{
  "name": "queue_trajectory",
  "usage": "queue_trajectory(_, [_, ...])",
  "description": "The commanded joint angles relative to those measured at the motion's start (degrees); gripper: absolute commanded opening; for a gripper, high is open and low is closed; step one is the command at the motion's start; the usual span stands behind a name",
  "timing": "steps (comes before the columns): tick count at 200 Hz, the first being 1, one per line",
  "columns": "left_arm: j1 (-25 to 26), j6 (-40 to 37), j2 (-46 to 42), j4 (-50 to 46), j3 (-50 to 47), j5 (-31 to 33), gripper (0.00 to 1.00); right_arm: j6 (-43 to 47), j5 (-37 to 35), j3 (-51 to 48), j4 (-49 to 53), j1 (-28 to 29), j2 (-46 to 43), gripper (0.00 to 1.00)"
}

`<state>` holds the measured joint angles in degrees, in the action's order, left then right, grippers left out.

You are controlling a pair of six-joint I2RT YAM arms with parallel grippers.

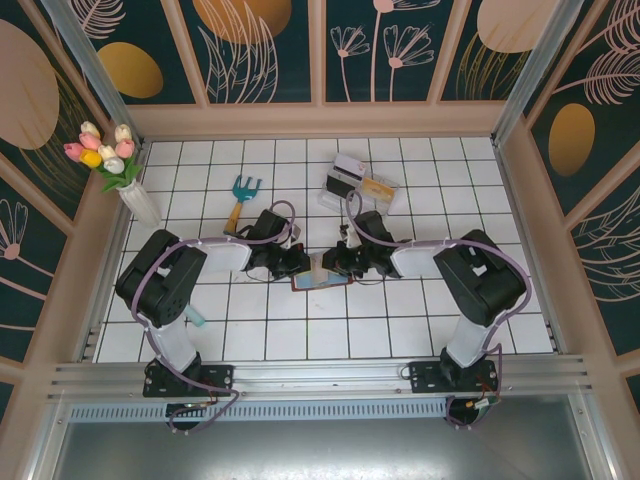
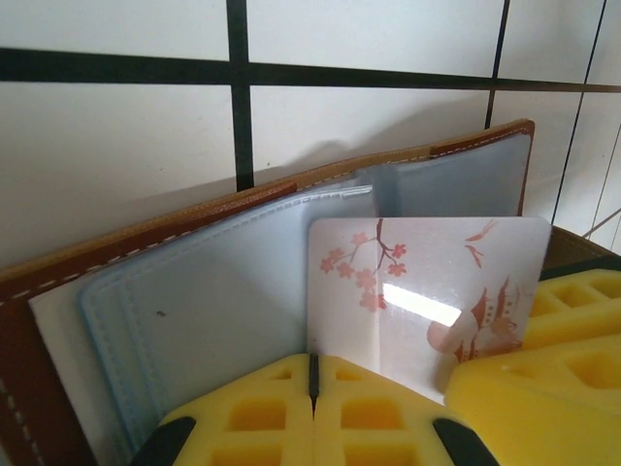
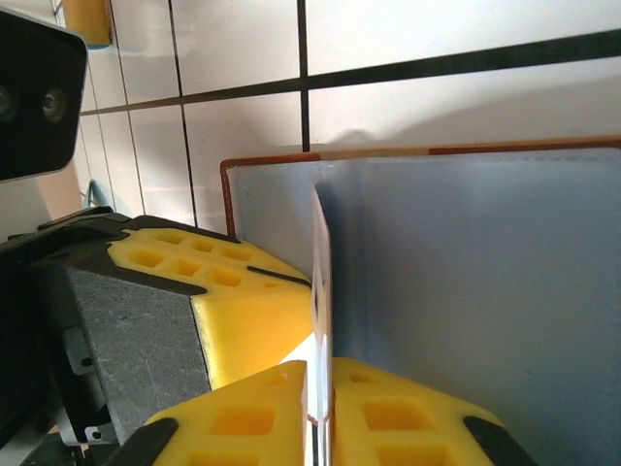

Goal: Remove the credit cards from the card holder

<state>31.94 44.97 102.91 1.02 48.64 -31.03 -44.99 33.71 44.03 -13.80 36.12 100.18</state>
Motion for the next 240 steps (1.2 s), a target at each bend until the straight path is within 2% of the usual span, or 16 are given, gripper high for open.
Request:
queue_trajectory(1, [0.29, -1.62, 1.37, -2.86, 0.65, 1.86, 0.01, 1.32, -1.6, 2.27, 2.03, 0.77, 0.4, 0.11])
queue_trajectory(25, [0.28, -0.79, -0.24, -2.18, 1.67, 3.19, 0.06, 2.95, -3.89, 3.09, 5.14, 0.52, -1.57, 0.0])
queue_trajectory(80, [0.14, -2.25, -3.23, -1.69, 10.29, 3.77, 0.37, 10.18, -7.17, 3.46, 14.59, -1.92, -11.89, 0.0])
queue_trajectory(103, [-0.64, -4.33, -4.4, -1.55, 13.12, 3.39, 0.43, 12.65, -5.28, 3.06, 15.19, -4.37, -17.02, 0.0])
queue_trajectory(113, [-1.38, -4.51, -6.37, -1.11, 13.9, 3.12, 0.49, 13.44, -4.41, 3.02, 14.9, -4.48, -19.19, 0.0])
queue_trajectory(130, [-3.84, -3.52, -7.73, 1.35, 14.13, 1.56, 0.56, 14.71, -2.75, 3.5, 13.87, -8.14, -22.26, 0.0])
queue_trajectory(172, [-8.47, -1.16, -10.31, 9.41, 13.69, -3.06, 0.89, 18.03, 2.96, 10.11, 12.33, -12.76, -22.92, 0.0])
queue_trajectory(197, [-8.74, -0.11, -10.97, 14.59, 13.85, -6.33, 0.96, 18.56, 8.58, 15.86, 10.71, -13.6, -20.35, 0.0])
queue_trajectory(240, [-8.74, 8.96, -10.38, 29.95, 13.61, -15.61, 0.94, 15.89, 17.62, 23.2, 6.67, -14.15, -15.35, 0.0])
